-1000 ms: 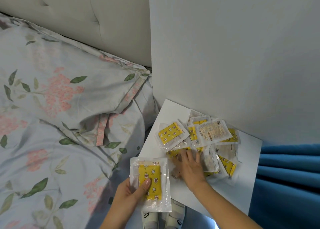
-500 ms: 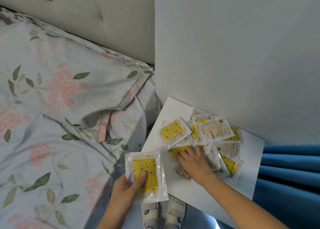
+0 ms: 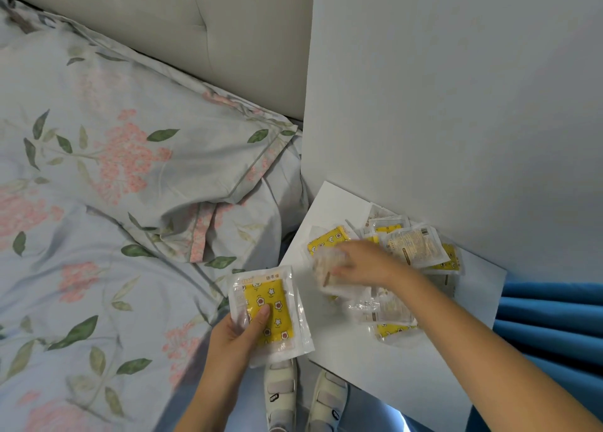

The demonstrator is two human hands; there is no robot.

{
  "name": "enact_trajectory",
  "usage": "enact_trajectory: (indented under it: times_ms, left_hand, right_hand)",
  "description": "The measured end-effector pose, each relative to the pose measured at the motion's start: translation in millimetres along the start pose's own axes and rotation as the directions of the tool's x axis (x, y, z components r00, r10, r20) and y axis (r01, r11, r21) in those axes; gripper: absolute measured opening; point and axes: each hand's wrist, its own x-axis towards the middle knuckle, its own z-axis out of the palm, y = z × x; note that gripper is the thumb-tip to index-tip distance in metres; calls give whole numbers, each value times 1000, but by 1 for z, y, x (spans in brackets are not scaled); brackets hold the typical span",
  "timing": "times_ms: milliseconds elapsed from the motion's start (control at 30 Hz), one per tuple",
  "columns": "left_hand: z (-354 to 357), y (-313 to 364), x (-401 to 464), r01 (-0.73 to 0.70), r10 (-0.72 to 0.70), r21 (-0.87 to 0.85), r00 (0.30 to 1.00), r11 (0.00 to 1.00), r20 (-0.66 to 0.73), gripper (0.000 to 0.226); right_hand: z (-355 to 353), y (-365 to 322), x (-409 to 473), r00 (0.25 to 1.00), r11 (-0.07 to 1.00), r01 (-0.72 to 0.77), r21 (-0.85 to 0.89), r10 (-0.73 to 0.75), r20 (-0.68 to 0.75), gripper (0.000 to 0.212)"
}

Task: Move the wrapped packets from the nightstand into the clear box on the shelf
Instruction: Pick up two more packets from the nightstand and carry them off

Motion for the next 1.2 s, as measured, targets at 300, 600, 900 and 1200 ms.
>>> enact_trajectory:
  times_ms: [300,600,900,1200]
  left_hand:
    - [-10,9,-1,-17,17,-4,999,1000,-38,18]
    - [-24,14,0,-17,14,-28,997,999,-79,16]
    - [-24,17,-6,-40,36,-49,997,998,-69,19]
    - [-18,60,-65,-188,187,-51,982,981,-31,19]
  right_hand:
    - [5,-8,54,1000,823,18,-568,-22,1,57]
    - [11,-4,47,994,821,14,-570,-74,-82,54]
    - [22,-3,23,994,911,-10,-413,-36,-103,43]
    - [-1,-84,-64,851,646,150,748,301,-431,34]
